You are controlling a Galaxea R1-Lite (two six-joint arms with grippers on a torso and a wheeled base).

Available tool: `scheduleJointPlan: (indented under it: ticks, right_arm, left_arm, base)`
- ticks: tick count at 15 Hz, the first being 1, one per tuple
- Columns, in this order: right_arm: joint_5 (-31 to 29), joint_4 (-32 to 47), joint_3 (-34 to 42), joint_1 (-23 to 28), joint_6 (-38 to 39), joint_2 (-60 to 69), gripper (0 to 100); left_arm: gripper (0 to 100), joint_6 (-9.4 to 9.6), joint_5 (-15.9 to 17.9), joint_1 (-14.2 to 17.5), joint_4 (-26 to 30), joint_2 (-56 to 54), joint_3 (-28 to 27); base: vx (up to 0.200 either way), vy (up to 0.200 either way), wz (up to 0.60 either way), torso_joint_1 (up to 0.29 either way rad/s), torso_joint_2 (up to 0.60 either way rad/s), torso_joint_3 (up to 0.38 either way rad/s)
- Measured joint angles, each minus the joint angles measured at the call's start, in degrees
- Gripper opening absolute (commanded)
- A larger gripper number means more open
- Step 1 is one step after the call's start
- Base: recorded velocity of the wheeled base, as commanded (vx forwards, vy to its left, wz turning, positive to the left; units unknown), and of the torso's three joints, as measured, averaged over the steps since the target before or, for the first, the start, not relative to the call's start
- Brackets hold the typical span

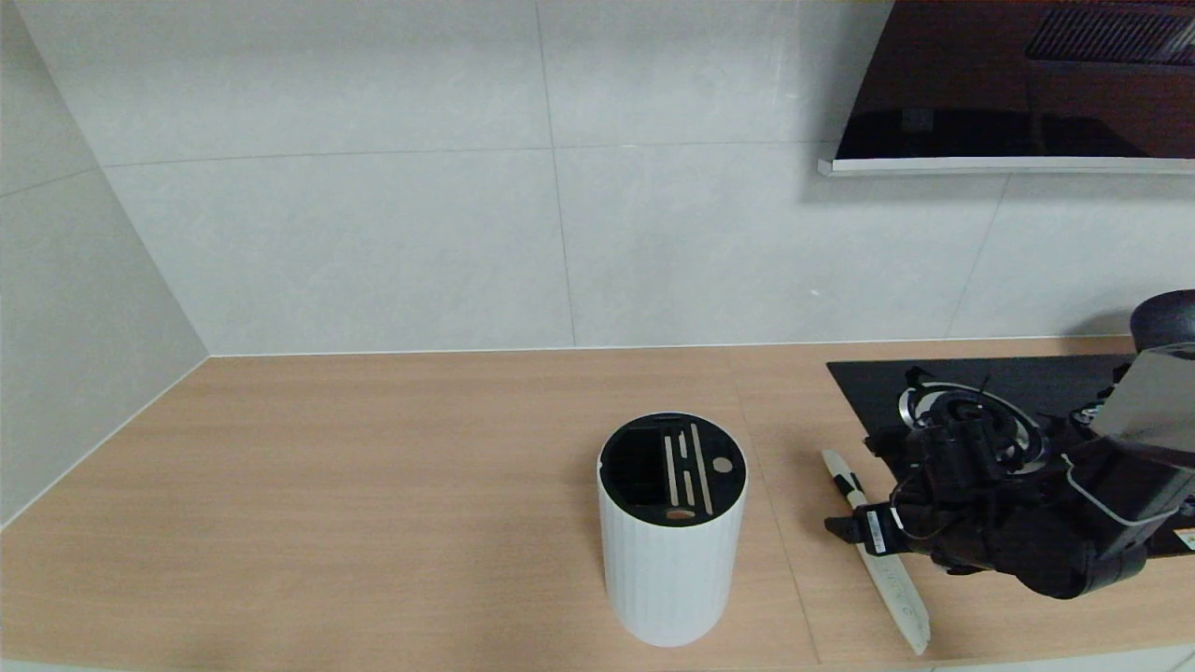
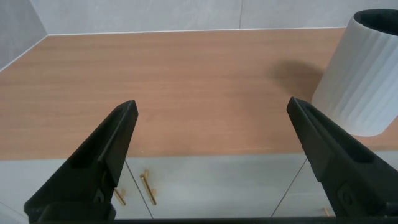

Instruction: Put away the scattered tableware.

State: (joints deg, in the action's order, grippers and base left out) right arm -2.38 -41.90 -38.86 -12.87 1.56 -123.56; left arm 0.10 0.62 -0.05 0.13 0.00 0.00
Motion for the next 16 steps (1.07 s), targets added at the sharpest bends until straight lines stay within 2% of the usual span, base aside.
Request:
scheduleJointPlan:
  ticks: [4,16]
  right_arm:
    - [-2.86,-3.07,-0.09,0.00,0.10,-3.25,100]
    - [-4.02,-3.50,-0.20,0.21,0.05,-5.51,100]
  left_arm:
    - [100,0.00,0.00,-0.02,0.00,0.00,0.00]
    - [100,0.00,0.00,0.00,-0.02,0.00,0.00]
  base:
    - [0.000,0.000,0.00,0.000,0.00,0.000]
    - [0.000,0.000,0.00,0.000,0.00,0.000]
